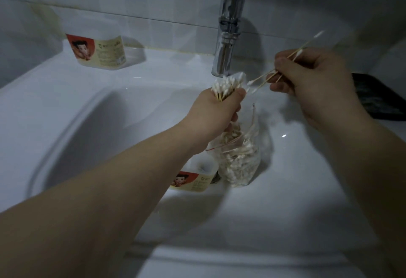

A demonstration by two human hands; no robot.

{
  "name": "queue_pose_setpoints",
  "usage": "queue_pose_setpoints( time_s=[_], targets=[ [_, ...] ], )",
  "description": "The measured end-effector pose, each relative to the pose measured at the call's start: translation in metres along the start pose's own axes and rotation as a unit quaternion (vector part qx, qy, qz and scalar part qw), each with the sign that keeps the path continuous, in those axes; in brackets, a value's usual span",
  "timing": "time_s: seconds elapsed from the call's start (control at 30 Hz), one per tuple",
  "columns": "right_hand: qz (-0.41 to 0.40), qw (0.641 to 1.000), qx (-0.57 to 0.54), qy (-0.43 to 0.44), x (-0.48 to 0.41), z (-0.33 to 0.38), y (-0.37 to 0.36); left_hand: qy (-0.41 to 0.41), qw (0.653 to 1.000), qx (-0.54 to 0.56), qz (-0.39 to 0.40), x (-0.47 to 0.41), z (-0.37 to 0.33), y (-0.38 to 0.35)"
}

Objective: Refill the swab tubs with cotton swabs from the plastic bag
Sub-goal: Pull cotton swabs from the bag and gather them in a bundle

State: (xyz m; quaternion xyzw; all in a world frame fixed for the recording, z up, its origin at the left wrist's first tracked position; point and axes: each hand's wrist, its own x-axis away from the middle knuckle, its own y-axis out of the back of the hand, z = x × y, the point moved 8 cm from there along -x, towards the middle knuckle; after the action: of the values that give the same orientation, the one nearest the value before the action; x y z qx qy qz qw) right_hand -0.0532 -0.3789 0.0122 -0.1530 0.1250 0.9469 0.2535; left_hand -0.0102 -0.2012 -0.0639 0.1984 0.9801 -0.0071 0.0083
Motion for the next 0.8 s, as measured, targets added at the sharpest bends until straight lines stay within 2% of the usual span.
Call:
queue_pose_setpoints(
  time_s=[0.1, 0.37, 0.47, 0.57, 0.8],
  targets=[
    [0.007, 1.0, 0.002, -0.001, -0.002, -0.001, 0.001, 0.001, 1.0, 0.026, -0.014, 0.001, 0.0, 0.002],
    [0.126, 0.99, 0.057, -0.015, 0.016, 0.0, -0.03, 0.001, 0.997, 0.042, -0.057, -0.002, -0.003, 0.01],
    [0.145, 0.988, 0.053, -0.018, 0.021, -0.002, -0.039, 0.014, 0.997, 0.067, -0.041, -0.001, -0.001, 0.006],
    [0.15, 0.988, 0.032, -0.033, 0.023, -0.007, -0.043, 0.033, 0.993, 0.111, 0.008, 0.003, 0.0, -0.005],
    [0.16, 0.986, 0.032, -0.045, 0.024, -0.01, -0.045, 0.027, 1.0, -0.006, -0.003, 0.003, -0.001, -0.001]
  ],
)
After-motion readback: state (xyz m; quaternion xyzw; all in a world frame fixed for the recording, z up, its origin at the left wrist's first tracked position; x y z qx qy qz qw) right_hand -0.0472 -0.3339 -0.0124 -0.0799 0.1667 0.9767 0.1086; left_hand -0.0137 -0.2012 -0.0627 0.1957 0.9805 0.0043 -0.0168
